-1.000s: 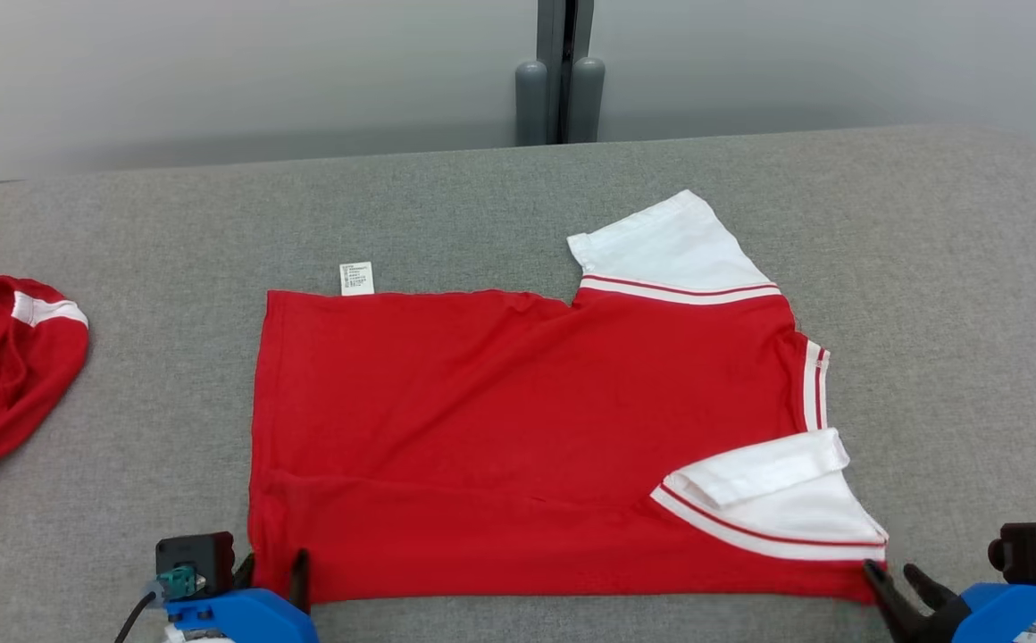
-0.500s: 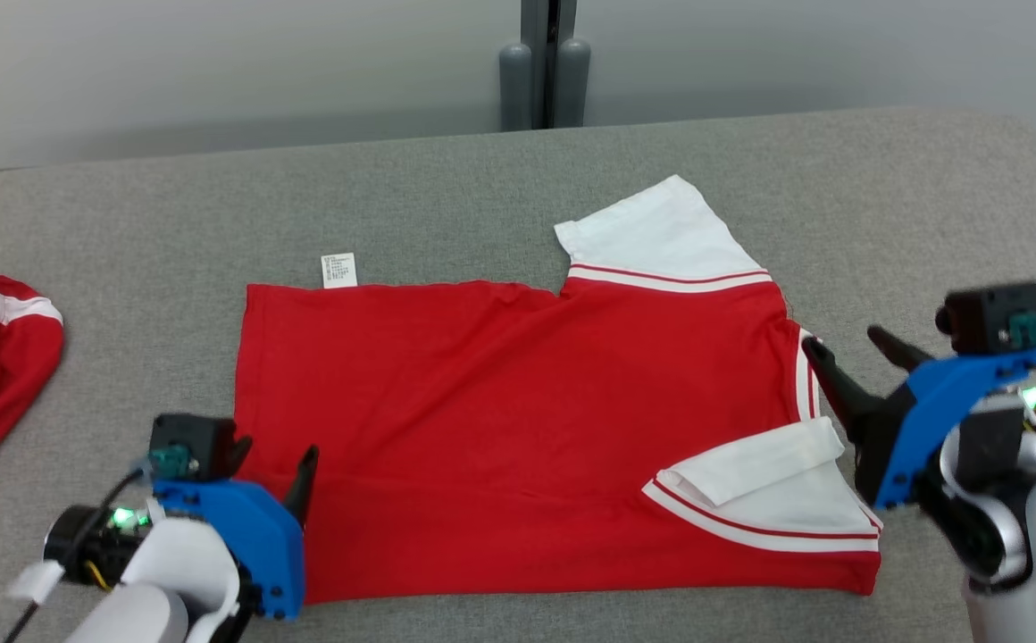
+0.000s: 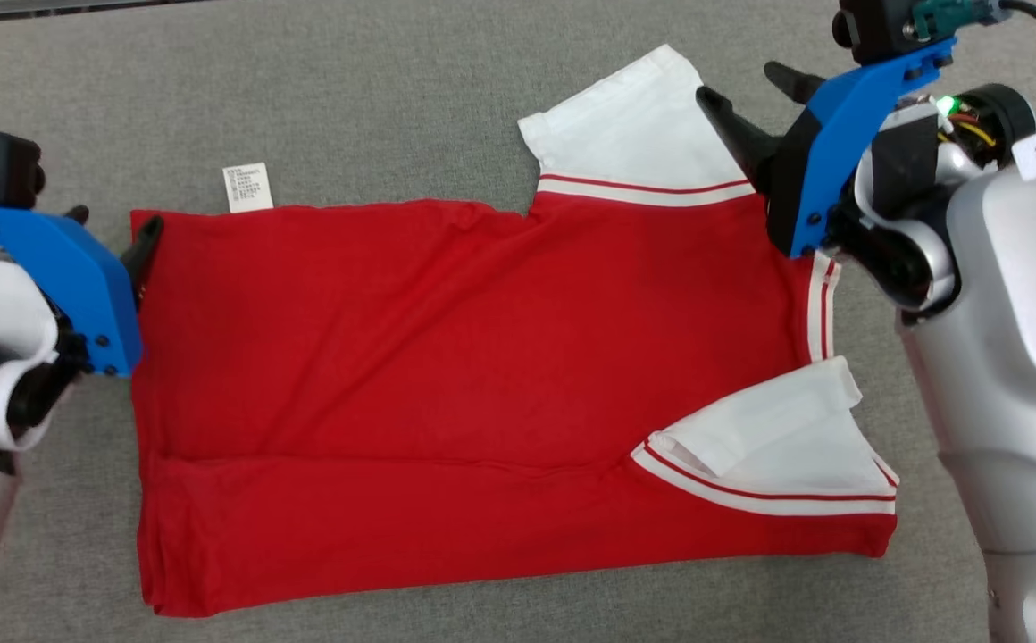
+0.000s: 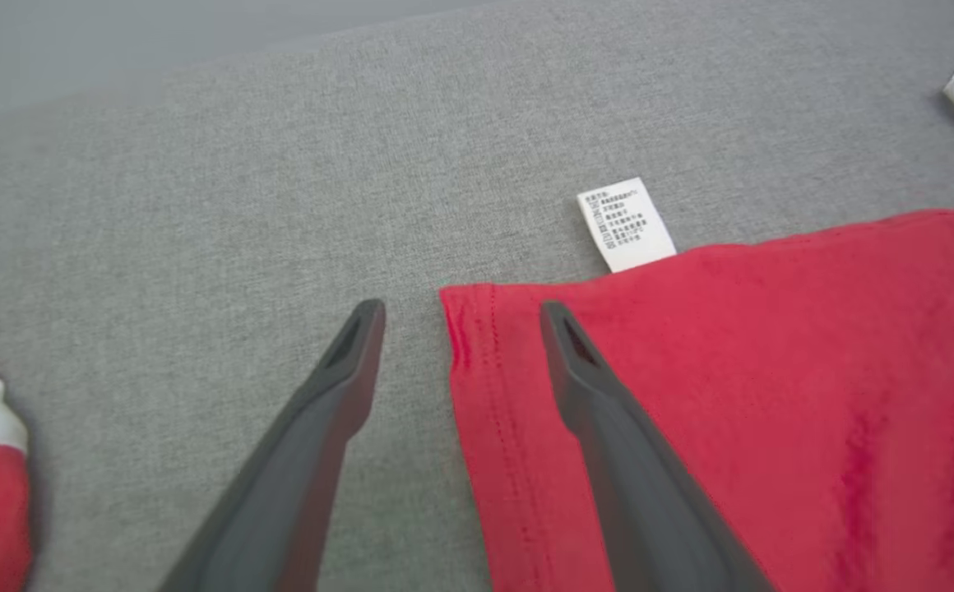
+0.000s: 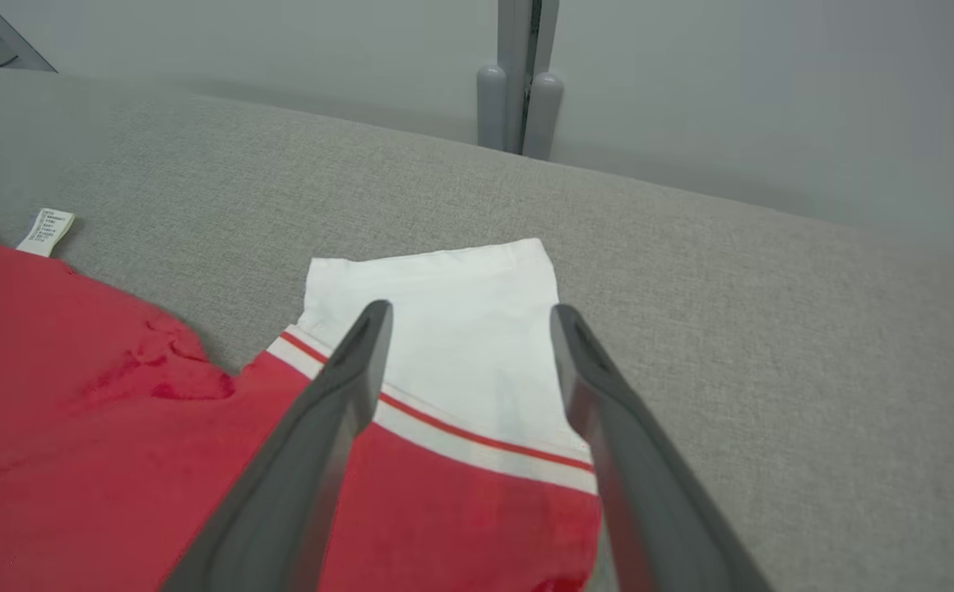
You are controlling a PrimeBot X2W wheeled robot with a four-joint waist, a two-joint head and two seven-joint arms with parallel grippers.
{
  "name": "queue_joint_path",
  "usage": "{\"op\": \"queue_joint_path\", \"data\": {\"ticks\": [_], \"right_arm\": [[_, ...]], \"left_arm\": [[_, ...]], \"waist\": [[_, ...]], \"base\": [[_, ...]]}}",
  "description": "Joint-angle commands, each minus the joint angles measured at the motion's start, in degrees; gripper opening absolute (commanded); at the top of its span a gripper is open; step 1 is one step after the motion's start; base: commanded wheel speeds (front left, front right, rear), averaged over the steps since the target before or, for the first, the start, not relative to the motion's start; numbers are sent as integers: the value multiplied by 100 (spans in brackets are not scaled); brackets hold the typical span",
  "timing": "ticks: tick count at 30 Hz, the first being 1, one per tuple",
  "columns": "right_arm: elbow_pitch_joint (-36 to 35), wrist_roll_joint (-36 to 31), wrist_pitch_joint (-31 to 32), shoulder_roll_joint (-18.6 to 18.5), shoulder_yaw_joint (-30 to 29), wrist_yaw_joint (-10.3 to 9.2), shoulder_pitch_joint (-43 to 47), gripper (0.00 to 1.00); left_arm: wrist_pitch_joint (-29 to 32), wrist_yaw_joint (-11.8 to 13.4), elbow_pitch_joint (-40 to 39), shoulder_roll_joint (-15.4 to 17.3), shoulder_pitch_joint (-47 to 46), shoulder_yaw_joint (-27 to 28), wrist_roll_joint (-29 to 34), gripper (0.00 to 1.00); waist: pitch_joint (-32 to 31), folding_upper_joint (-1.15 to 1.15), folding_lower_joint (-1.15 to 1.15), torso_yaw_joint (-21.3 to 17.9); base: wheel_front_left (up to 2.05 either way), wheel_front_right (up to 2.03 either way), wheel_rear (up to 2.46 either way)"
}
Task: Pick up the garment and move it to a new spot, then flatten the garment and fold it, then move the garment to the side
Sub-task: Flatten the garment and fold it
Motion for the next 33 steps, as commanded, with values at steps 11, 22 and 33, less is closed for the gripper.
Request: {"op": "queue_joint_path", "data": {"ticks": [11,22,33], "right_arm": [[1305,452,-706,-100,264,3,-1199,100],[1978,670,-994,-372,425,3,-1424,100],[2686,465,-1076,-371,459,3,-1819,100]], "left_arm": [[482,-258,326,49,-564,11,-280,100],[753,-381,-215,-62,-252,-235,-484,100],[127,-137,48,-116,-568,-381,176,0]], "waist": [[716,-2,-1,28],[869,-2,-1,221],[1097,-2,-1,497]], "base": [[0,0,0],[0,0,0],[0,0,0]]}}
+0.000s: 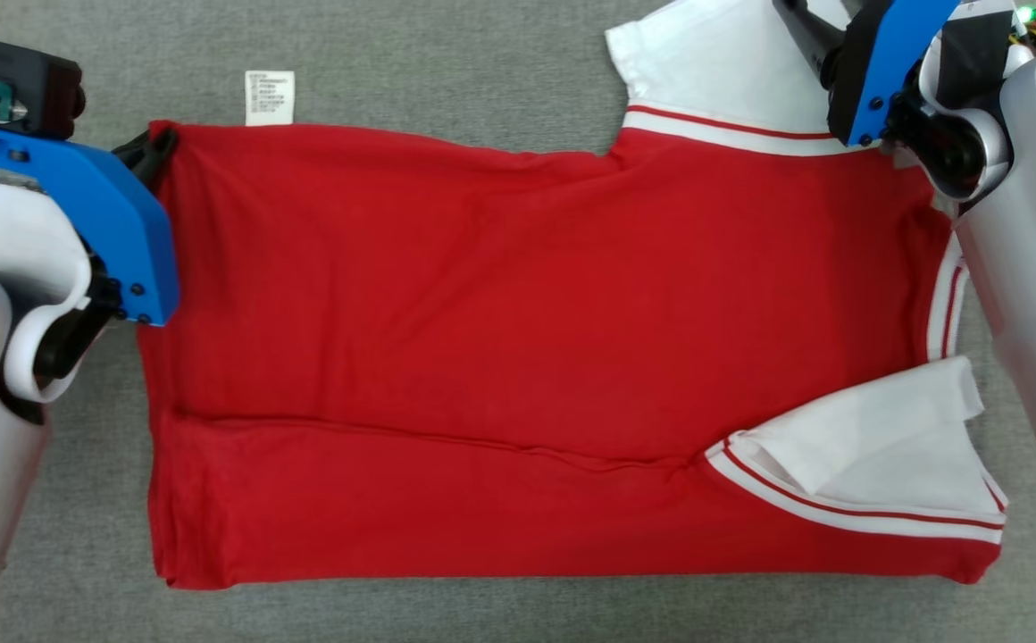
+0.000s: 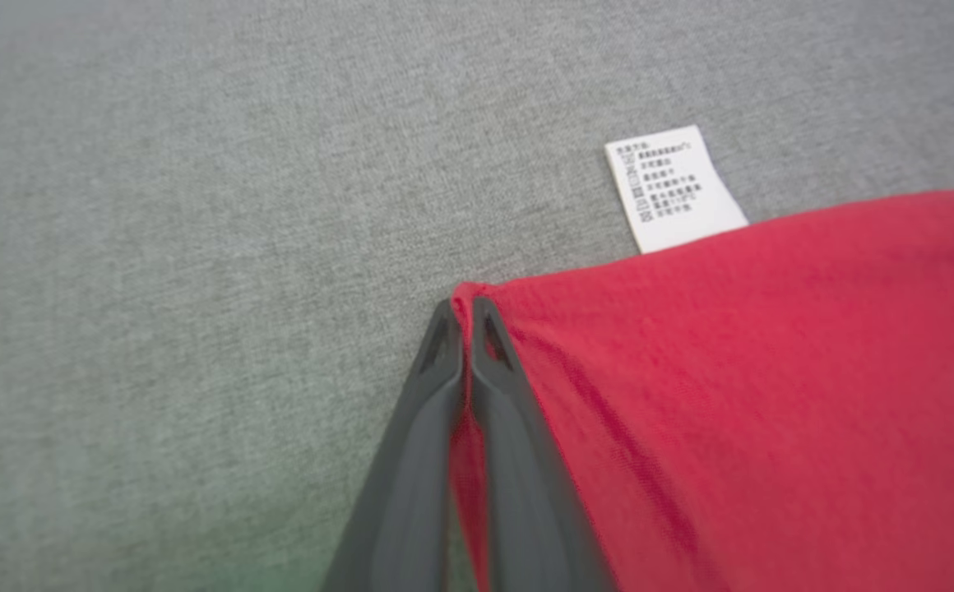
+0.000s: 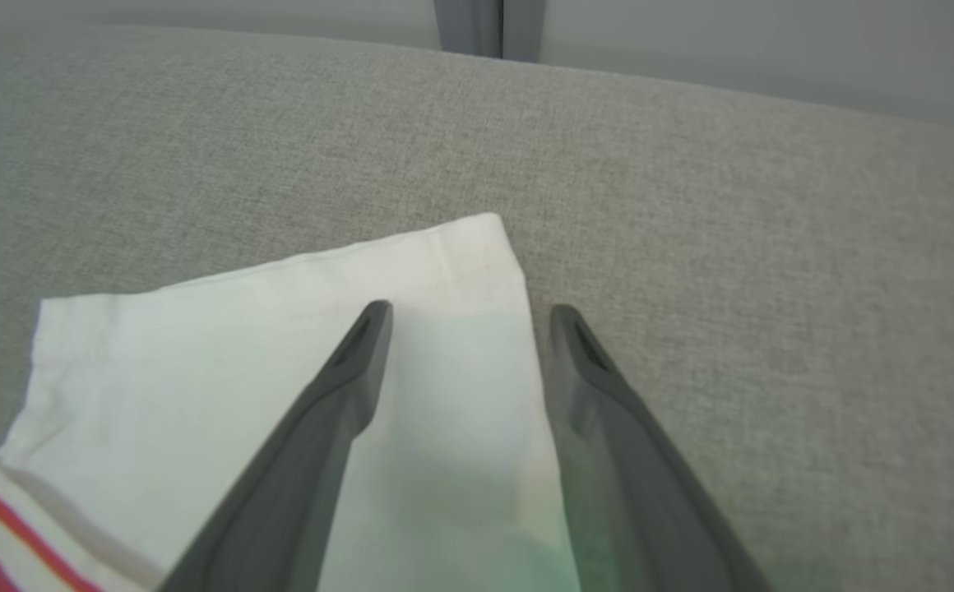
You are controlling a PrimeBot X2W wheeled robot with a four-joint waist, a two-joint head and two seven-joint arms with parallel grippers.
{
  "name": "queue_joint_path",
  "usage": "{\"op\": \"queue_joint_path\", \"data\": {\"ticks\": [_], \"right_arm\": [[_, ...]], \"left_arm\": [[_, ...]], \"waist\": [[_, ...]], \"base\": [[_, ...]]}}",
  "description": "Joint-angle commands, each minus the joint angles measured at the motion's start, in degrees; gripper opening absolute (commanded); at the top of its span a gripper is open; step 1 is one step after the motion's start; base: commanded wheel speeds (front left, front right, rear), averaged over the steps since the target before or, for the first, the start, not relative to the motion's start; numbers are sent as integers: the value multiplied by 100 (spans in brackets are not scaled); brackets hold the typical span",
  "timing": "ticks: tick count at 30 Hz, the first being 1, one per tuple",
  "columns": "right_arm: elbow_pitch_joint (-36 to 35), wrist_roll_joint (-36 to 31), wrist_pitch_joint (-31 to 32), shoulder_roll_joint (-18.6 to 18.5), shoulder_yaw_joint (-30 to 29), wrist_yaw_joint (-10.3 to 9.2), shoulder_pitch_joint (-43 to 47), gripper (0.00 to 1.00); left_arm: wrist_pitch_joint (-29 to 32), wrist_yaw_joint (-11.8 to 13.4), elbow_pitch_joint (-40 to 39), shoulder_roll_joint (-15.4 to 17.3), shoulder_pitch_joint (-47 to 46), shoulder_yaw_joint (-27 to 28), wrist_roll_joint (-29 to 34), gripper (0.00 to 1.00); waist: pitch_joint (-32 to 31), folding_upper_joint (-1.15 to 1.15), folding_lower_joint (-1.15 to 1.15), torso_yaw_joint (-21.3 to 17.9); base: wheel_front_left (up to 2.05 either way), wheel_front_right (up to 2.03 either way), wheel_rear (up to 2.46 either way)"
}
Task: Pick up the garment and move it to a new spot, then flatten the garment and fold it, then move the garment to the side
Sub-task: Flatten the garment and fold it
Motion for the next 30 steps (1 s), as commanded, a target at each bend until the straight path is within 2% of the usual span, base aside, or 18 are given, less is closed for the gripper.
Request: {"op": "queue_joint_path", "data": {"ticks": [1,6,9,10,11,12,21,24,30], "right_arm": [[94,-94,-28,-9,-20,3,-150,100],[513,-426,-212,12,-109,3,-405,100],[842,-687,-9,8,-68,3,-541,100],[942,-782,89,27,-26,2,-554,69],[1022,-834,157,51,10,2,-557,47],[1074,-879,187,47,2,2,-576,0],[961,-855,-615,97,-89,2,-502,0],[748,-615,-891,68,-47,2,-315,0],[96,-97,-1200,-215,179,2,260,0]], "left_arm": [[6,39,226,-38,98,-83,49,0],[-147,-75,347,-296,90,-255,42,0],[-207,-149,409,-399,64,-345,56,0],[-229,-174,434,-420,62,-369,51,0],[-262,-190,457,-440,49,-395,52,0],[-295,-213,484,-460,39,-416,61,0],[-1056,-56,657,-549,-7,-267,190,0],[-1303,-84,632,-579,108,-212,126,0],[-1690,-23,556,-514,481,-112,83,0]], "waist": [[53,0,1,76],[105,0,1,274],[123,0,1,358],[122,0,1,373],[117,0,1,388],[111,0,1,398],[-124,0,1,289],[-291,0,1,232],[-658,0,1,142]], "base": [[0,0,0],[0,0,0],[0,0,0],[0,0,0],[0,0,0],[0,0,0],[0,0,0],[0,0,0],[0,0,0]]}}
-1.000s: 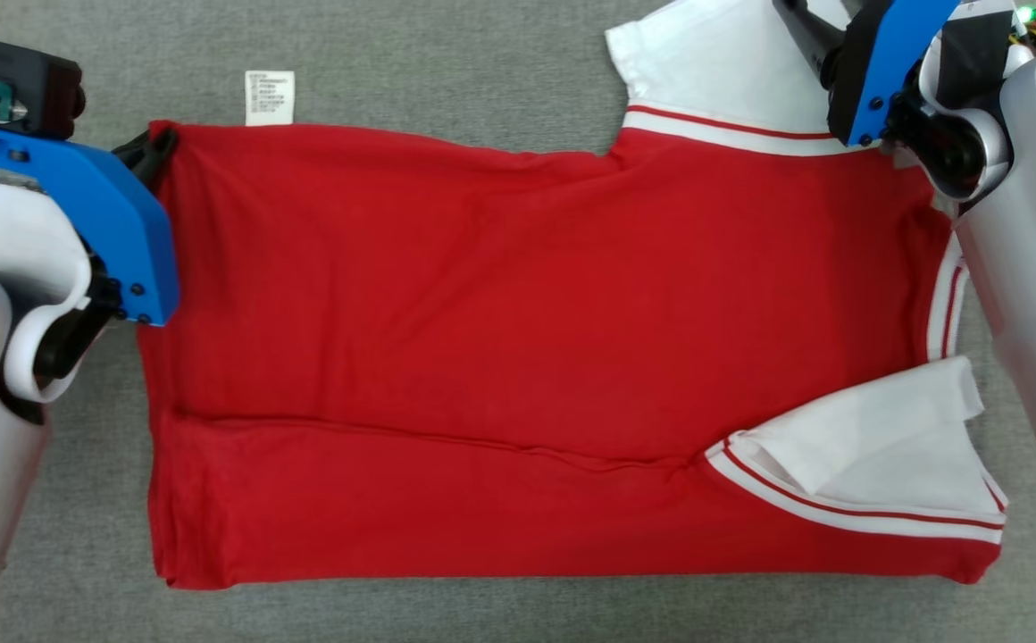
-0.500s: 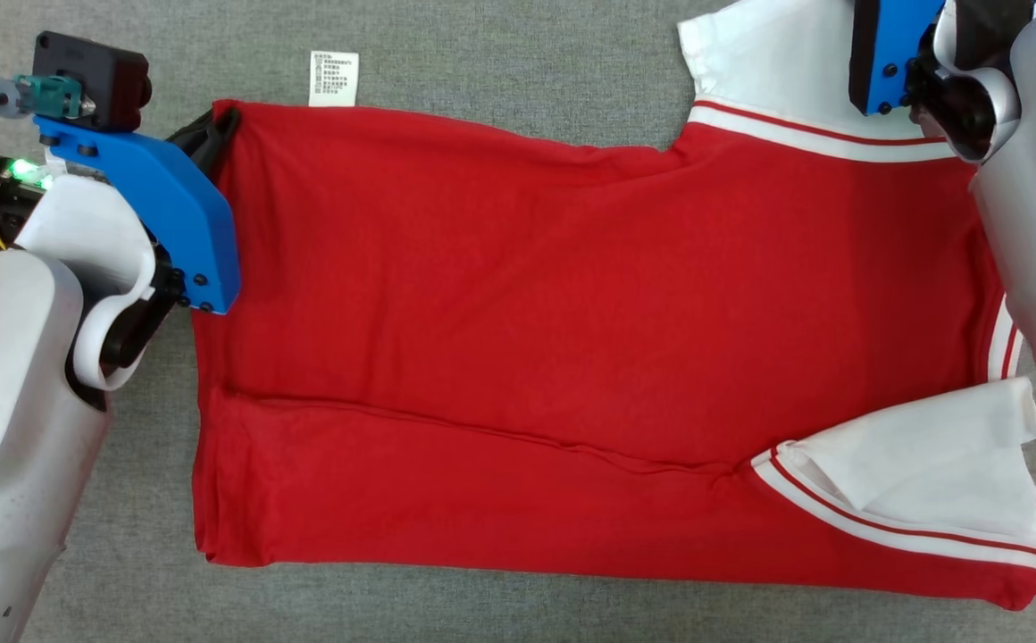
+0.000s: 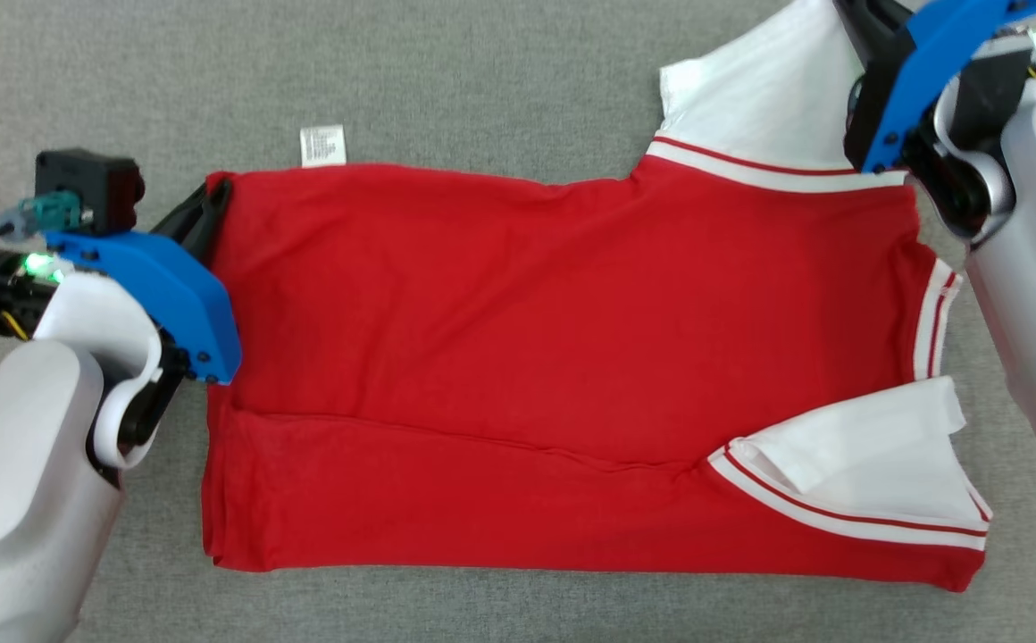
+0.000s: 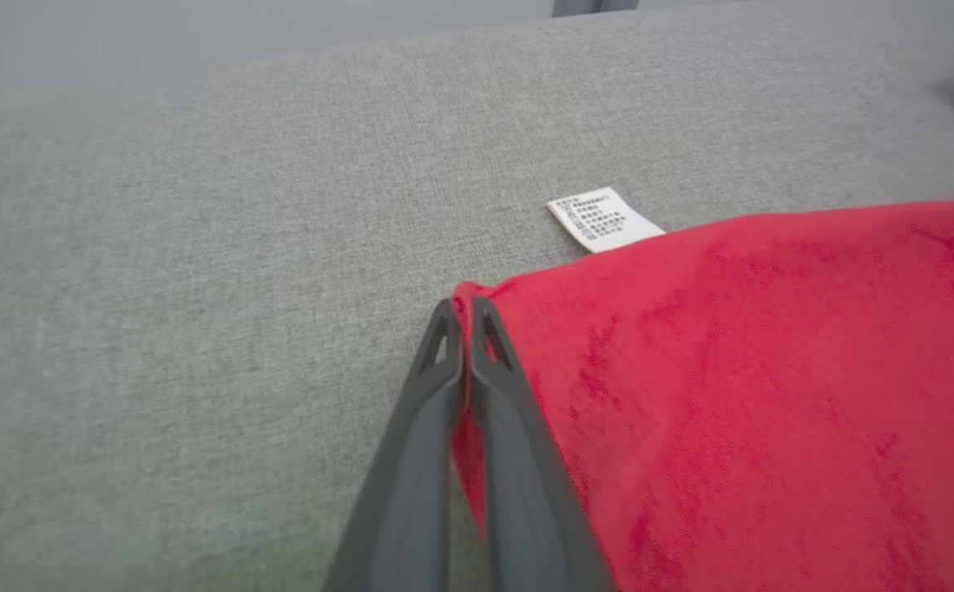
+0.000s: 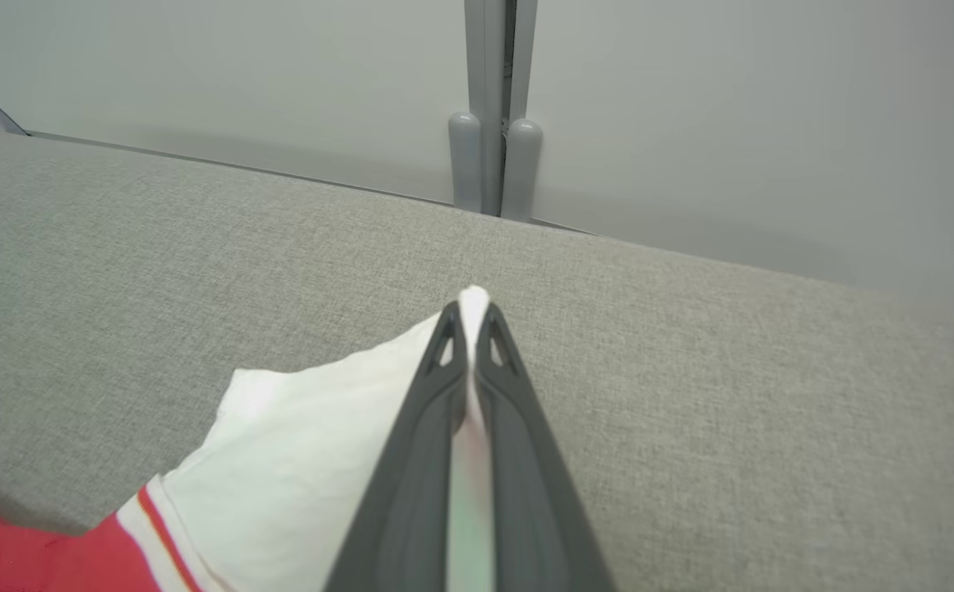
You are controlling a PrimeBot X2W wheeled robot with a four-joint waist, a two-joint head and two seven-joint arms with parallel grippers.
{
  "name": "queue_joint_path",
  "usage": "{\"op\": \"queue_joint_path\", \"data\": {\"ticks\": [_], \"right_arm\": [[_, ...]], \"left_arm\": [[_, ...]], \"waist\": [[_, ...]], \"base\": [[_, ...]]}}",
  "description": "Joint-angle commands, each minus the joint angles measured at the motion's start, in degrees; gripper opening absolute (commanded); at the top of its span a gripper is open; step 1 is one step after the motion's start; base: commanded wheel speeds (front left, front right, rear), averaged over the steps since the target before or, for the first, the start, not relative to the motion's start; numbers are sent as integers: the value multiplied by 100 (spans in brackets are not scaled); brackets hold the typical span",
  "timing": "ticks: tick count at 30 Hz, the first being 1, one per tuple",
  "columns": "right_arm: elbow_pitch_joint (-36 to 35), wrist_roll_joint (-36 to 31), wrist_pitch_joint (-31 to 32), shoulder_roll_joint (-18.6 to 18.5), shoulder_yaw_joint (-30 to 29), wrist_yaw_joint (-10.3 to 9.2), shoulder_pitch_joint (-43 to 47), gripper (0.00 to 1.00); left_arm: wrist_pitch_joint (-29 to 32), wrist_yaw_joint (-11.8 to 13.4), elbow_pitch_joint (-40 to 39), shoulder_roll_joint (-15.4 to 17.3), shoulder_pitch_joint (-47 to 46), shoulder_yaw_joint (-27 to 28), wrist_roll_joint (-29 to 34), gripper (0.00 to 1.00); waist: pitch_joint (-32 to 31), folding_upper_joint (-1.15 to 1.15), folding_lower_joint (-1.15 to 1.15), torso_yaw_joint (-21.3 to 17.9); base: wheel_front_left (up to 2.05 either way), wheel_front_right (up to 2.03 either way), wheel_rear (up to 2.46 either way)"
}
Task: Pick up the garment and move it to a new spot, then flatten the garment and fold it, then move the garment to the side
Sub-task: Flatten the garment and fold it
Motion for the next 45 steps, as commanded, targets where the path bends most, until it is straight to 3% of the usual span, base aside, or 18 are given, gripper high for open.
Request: {"op": "queue_joint_path", "data": {"ticks": [1,6,13,23,39,40,41,42,45], "right_arm": [[-79,69,-24,-62,18,1,120,0],[-910,467,-32,-359,203,2,853,0],[-1907,929,176,-727,363,1,1858,0],[-3030,1341,720,-1062,-2,2,3419,0],[-4654,1009,1607,-390,-1271,2,5644,0],[-4717,984,1691,-324,-1325,2,5748,0],[-4789,931,1760,-285,-1374,2,5826,27],[-4837,884,1805,-228,-1466,2,5886,100],[-4967,706,1873,-89,-1593,2,6019,100]], "left_arm": [[-48,18,-25,27,66,43,21,0],[-418,39,-203,64,455,39,28,0],[-937,-194,-273,128,805,-172,169,0],[-1449,-164,-12,363,1463,-334,362,0],[-1996,165,316,239,1781,-517,634,0],[-2016,169,347,212,1819,-501,590,7],[-2044,158,380,185,1850,-490,561,53],[-2072,170,401,135,1869,-470,514,100],[-2221,330,434,-25,1997,-324,317,100]], "waist": [[-130,0,0,-101],[-449,0,0,-164],[-849,0,0,-207],[-1223,0,0,-284],[-1503,0,0,-276],[-1516,0,0,-282],[-1529,0,0,-285],[-1544,0,0,-287],[-1615,0,0,-287]], "base": [[0,0,0],[0,0,0],[0,0,0],[0,0,0],[0,0,0],[0,0,0],[0,0,0],[0,0,0],[0,0,0]]}}
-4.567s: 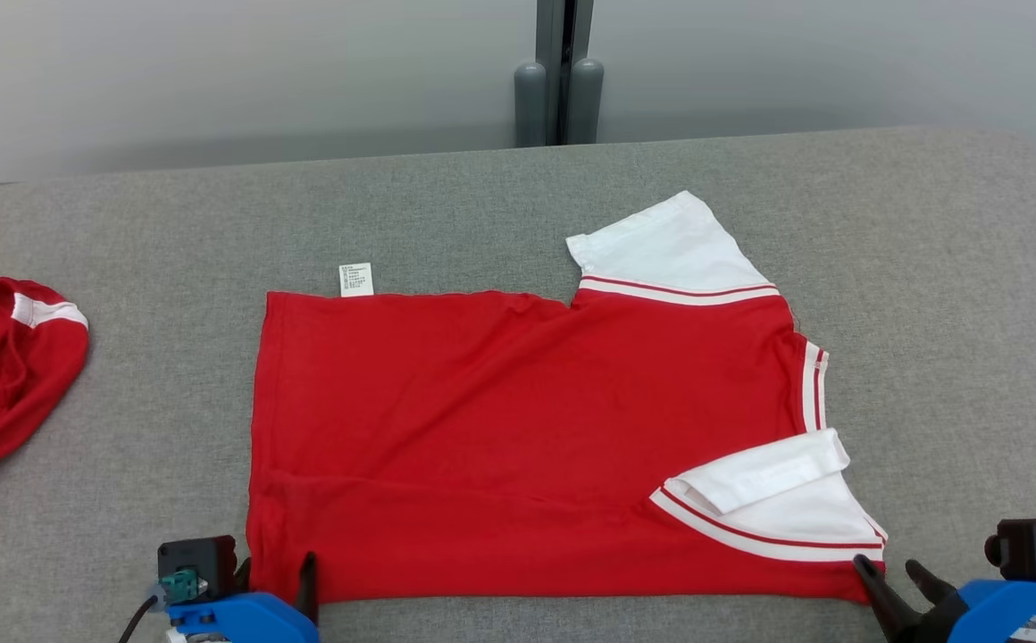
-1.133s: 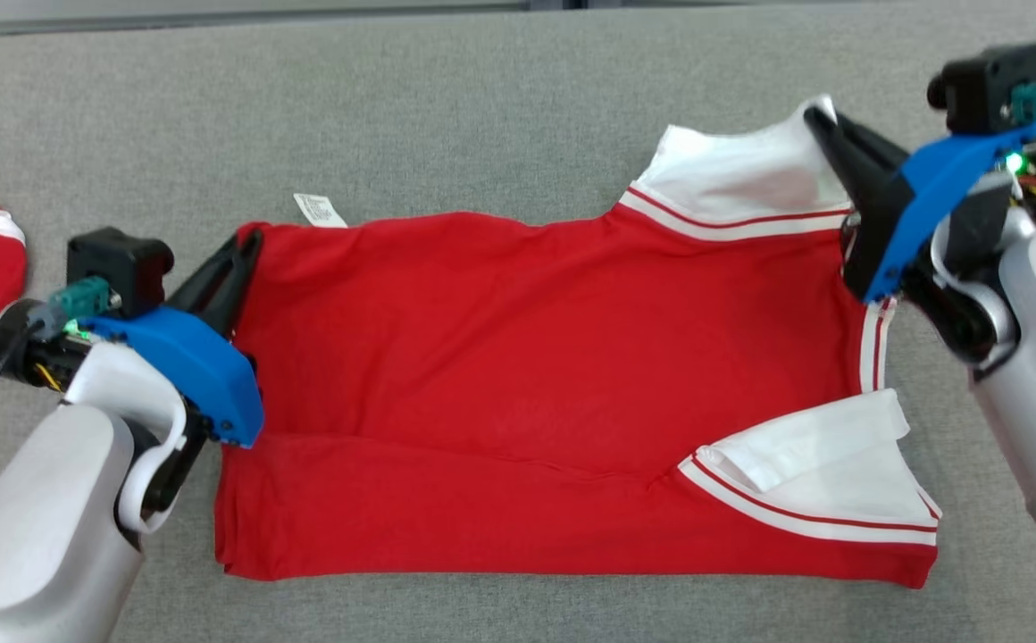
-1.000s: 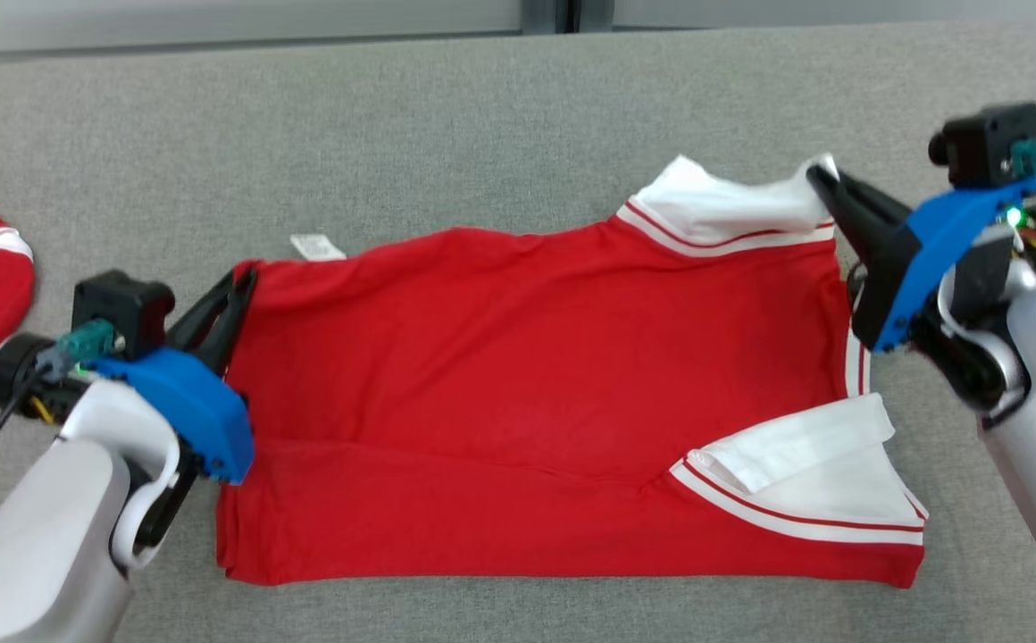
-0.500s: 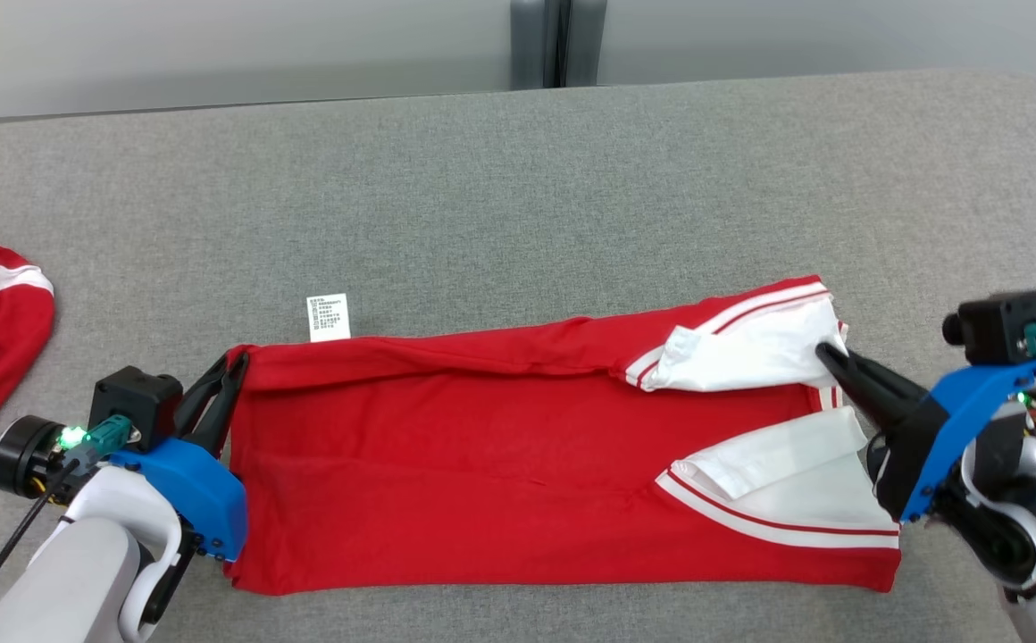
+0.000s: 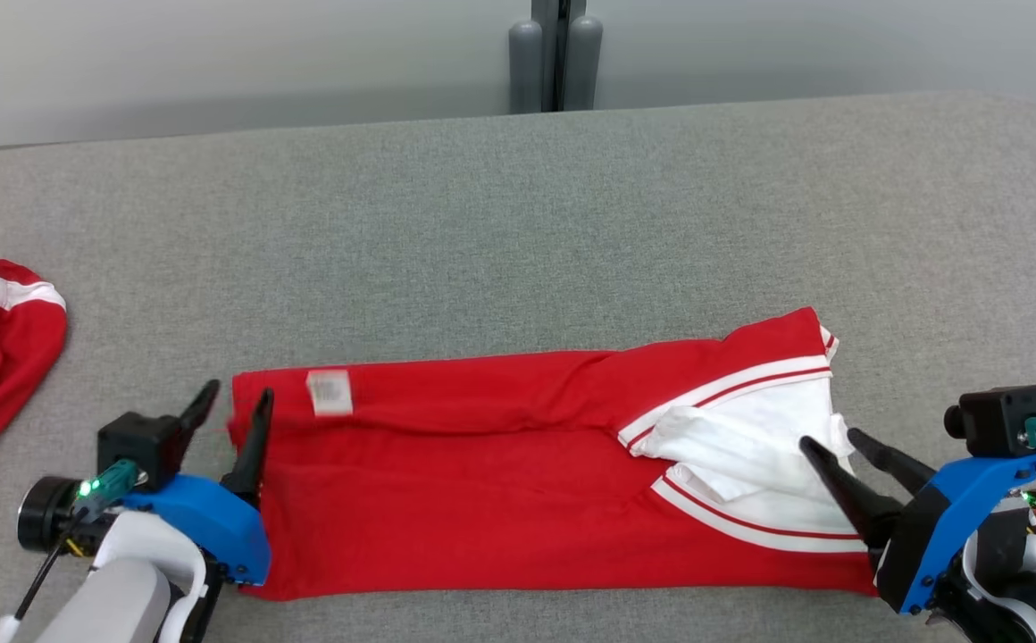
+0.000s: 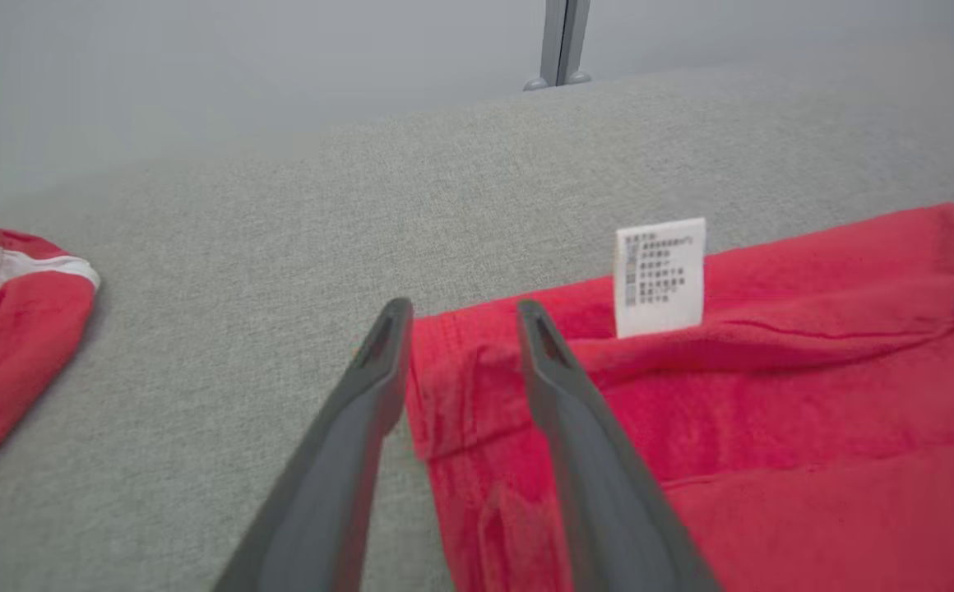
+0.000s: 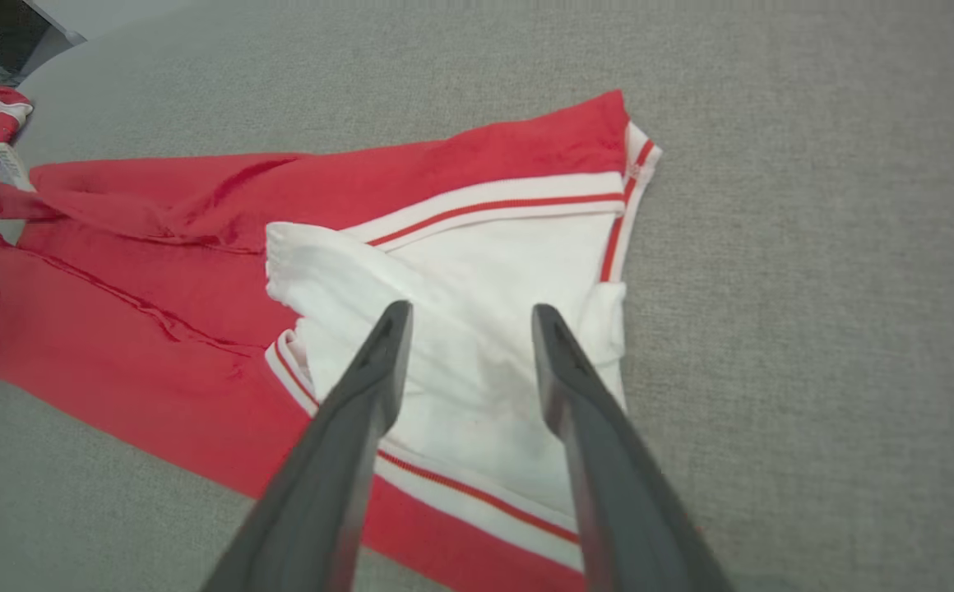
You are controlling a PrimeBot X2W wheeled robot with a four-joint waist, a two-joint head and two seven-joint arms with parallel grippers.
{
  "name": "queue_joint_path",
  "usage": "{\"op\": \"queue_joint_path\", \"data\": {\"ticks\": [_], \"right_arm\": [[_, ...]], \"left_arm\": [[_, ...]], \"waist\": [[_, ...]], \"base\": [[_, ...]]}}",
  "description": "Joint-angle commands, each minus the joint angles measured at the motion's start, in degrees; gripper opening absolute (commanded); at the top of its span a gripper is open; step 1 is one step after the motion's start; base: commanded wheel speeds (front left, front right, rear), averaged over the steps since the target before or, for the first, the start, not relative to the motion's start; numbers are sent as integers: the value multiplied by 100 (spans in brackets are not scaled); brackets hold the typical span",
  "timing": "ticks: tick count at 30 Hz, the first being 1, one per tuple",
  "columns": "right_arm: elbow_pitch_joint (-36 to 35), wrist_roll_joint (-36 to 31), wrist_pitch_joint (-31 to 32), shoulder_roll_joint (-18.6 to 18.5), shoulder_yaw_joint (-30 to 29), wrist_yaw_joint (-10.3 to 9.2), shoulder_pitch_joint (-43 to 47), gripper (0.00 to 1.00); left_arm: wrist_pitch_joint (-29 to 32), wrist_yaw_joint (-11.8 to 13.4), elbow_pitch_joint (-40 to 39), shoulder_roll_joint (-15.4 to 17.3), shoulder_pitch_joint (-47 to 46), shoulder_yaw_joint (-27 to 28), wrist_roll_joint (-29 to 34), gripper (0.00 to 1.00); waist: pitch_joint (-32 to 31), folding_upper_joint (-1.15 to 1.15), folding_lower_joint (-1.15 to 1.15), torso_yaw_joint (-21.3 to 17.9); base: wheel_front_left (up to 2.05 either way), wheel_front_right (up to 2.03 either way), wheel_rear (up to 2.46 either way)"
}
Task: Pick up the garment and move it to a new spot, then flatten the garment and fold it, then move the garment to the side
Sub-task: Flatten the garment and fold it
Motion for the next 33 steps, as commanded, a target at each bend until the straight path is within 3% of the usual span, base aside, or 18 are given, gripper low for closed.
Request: {"op": "queue_joint_path", "data": {"ticks": [1,9,15,23,33], "right_arm": [[-45,-67,23,51,-31,3,129,100],[-100,-554,-373,481,-613,3,339,100],[104,-1015,-618,946,-1161,3,411,100],[861,-1743,-996,1342,-1696,3,43,100],[2207,-1774,-1203,1373,-1543,3,-584,100]], "left_arm": [[-121,96,1,-64,121,128,-115,100],[-848,468,-351,-639,790,762,-665,100],[-939,608,-924,-1003,1185,1361,-287,100],[-941,409,-1288,-1304,1580,1856,718,100],[-942,211,-975,-1452,1406,1934,923,100]], "waist": [[-40,0,0,-3],[-387,0,0,163],[-664,0,0,341],[-799,0,0,425],[-638,0,0,460]], "base": [[0,0,0],[0,0,0],[0,0,0],[0,0,0],[0,0,0]]}}
